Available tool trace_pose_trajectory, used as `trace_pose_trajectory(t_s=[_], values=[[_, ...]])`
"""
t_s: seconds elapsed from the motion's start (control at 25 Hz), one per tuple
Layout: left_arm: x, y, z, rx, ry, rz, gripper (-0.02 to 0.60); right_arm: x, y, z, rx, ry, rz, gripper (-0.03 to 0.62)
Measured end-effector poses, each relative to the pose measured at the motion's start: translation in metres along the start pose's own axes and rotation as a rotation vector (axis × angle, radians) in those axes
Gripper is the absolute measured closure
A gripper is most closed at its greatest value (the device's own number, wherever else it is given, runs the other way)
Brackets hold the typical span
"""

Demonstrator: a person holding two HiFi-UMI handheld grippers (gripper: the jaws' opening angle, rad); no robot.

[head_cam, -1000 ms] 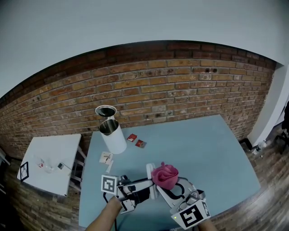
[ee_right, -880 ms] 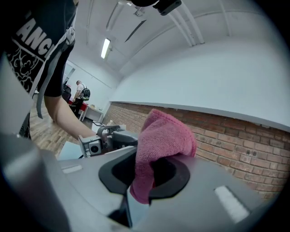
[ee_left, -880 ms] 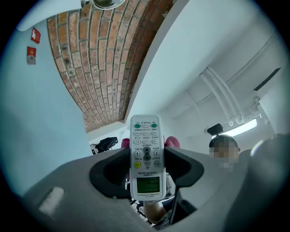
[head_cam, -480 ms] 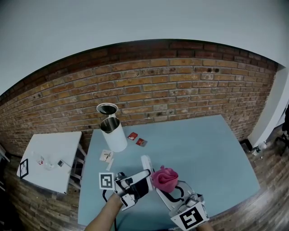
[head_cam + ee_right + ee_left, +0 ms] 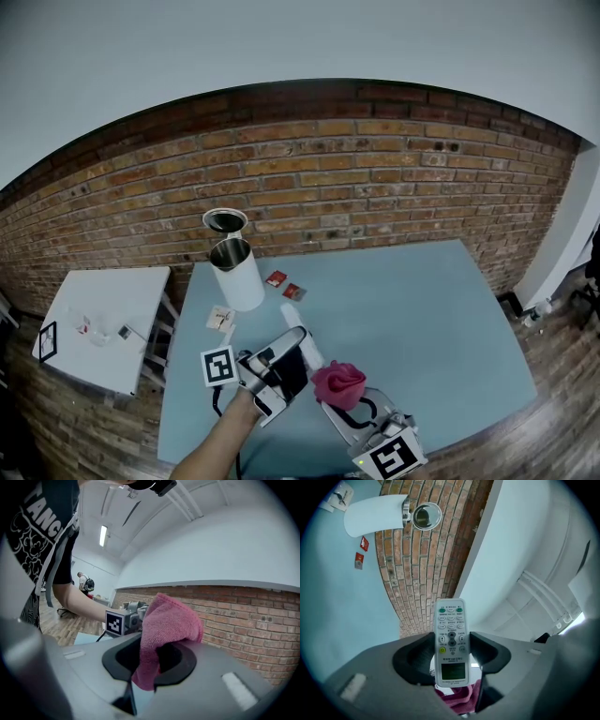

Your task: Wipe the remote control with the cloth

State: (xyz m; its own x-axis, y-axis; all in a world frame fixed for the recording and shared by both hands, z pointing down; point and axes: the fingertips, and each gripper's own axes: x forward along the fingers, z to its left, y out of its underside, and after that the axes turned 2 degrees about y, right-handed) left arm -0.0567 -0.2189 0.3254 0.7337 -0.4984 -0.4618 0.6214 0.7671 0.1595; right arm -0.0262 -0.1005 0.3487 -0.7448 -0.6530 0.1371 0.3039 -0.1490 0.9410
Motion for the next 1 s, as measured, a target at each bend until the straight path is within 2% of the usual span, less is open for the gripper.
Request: trace_pose_trajectory(t_s=[0.16,0.32,0.56,1.0], values=[[0.005,-0.002,-0.009,-0.023,0.032,-0.019,0.344,0.002,0.007,0.005,0.022,-0.007,-0.007,0.530],[0.007,0.001,-0.010,-0.003,0.025,-0.003,0.344,0.005,0.006,0.004,0.008,-0.016,-0.006,0.530],[0.002,0.008,0.000,0.067,-0.033,0.037,0.344,0.005,-0.002,0.005,-0.011,-0.025,-0.020,0.530],[-0.005,0.009,0.017,0.139,-0.123,0.064,0.344,0.000,-0.015,0.003,-0.011,-0.023,-0.059,0.530]])
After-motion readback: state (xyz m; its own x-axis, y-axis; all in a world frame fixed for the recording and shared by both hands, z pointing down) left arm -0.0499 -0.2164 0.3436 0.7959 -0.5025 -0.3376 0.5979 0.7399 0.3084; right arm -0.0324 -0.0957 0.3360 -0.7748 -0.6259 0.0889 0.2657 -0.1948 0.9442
